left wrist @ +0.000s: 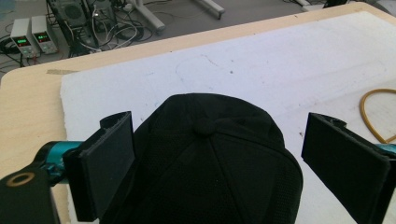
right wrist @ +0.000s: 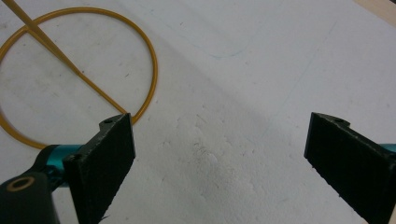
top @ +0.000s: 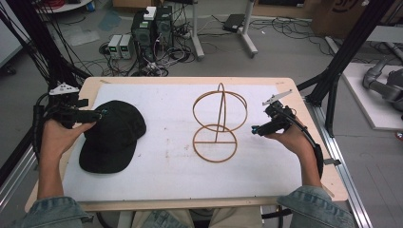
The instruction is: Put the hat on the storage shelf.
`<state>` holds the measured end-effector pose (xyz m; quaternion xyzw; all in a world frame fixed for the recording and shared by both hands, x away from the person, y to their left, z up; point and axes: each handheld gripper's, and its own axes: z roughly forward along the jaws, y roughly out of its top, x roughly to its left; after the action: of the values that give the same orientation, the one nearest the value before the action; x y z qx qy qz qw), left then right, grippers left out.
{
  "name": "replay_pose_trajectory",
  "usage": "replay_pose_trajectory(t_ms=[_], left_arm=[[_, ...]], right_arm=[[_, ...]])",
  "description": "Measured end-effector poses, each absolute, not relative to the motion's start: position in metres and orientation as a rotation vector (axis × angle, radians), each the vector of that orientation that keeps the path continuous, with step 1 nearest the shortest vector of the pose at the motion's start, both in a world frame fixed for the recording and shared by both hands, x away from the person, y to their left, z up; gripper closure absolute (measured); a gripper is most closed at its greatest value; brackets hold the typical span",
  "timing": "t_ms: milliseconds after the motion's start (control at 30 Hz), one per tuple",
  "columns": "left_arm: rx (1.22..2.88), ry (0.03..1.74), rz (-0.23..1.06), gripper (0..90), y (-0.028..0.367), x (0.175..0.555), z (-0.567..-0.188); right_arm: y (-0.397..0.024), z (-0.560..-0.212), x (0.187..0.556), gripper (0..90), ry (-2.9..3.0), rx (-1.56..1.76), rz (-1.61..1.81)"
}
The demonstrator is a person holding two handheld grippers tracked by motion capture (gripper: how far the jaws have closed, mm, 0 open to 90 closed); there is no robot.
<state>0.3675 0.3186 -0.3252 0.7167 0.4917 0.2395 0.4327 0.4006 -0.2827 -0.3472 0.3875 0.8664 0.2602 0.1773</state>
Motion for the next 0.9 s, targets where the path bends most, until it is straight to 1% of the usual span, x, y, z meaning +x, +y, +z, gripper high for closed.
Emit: replay_pose_trajectory(t_ms=[233, 600, 900], left_arm=[[1.784, 1.23, 0.61, 10.0, 0.3183, 0.3673, -0.3253], [1.779, 1.248, 0.589, 10.0, 0.3202, 0.3708, -0.3273], [1.746, 1.274, 0.563, 12.5, 0.3264, 0.3772, -0.327]], right_arm=[[-0.2816, -0.3485, 0.401, 8.2, 2.465, 1.089, 0.732], [-0.2833, -0.348, 0.3994, 8.3, 2.463, 1.102, 0.73], [-0.2837, -0.3492, 0.3991, 8.3, 2.467, 1.104, 0.726]])
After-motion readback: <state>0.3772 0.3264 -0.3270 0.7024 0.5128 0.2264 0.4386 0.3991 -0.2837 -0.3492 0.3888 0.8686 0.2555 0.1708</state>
